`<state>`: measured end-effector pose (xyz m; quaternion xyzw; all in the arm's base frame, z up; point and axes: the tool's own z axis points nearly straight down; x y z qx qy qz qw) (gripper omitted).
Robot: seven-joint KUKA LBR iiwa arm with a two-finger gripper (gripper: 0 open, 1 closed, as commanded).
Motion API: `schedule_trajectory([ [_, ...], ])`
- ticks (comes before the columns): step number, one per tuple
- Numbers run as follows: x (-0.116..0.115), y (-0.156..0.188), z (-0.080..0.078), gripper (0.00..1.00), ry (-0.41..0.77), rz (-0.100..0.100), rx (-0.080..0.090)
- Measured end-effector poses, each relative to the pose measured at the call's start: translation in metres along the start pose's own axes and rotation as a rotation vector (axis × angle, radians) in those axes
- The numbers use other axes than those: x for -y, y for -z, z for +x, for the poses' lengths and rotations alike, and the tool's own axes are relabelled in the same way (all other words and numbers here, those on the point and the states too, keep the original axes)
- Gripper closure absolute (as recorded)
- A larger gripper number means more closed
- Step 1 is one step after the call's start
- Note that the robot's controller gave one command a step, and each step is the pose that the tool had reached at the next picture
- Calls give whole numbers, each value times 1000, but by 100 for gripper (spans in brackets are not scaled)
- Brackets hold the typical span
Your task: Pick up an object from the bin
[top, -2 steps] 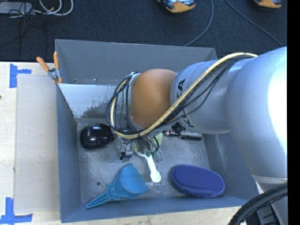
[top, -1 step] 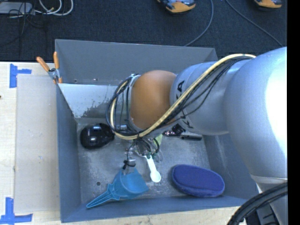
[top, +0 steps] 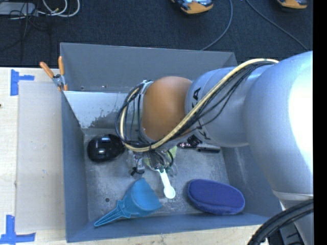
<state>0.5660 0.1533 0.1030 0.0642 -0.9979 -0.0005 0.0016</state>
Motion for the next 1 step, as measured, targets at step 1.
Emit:
schedule_trajectory([
  [1, 27, 207, 18, 100, 62, 0, 10],
])
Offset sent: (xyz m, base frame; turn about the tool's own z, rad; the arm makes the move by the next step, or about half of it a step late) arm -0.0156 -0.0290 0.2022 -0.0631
